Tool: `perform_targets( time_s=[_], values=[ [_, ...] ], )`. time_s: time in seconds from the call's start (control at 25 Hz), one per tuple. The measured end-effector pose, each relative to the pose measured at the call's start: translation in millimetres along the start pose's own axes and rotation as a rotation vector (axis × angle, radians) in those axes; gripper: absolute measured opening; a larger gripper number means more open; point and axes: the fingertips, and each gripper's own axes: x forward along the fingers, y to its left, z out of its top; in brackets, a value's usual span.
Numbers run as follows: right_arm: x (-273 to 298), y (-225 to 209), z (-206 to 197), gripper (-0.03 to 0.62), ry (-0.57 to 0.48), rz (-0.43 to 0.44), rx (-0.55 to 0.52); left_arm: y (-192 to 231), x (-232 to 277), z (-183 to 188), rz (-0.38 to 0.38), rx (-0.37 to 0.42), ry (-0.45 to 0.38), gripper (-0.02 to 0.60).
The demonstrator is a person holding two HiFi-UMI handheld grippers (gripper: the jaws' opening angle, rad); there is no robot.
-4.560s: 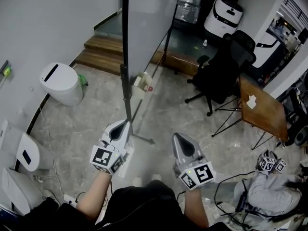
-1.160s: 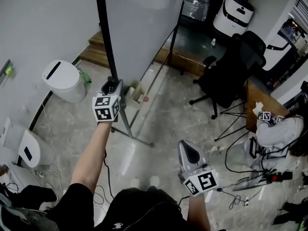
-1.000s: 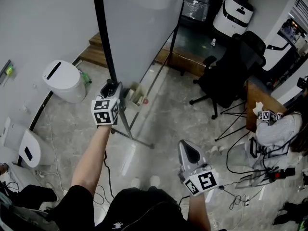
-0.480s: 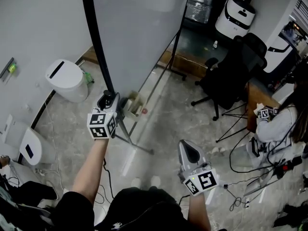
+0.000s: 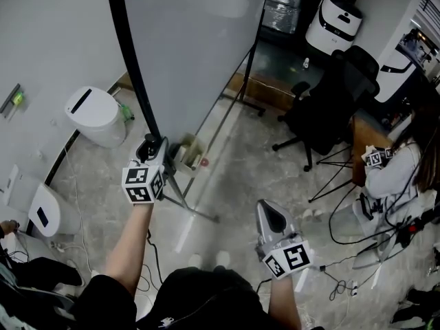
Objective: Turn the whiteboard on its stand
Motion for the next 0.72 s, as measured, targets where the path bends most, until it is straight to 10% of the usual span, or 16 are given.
perform_targets(
  time_s=[0.72],
  values=[
    [-5.9, 9.6, 3.3, 0.009, -0.031, 0.029, -0.012, 2.0, -8.1, 0.1, 0.000, 0.034, -0.013, 0.228]
  ],
)
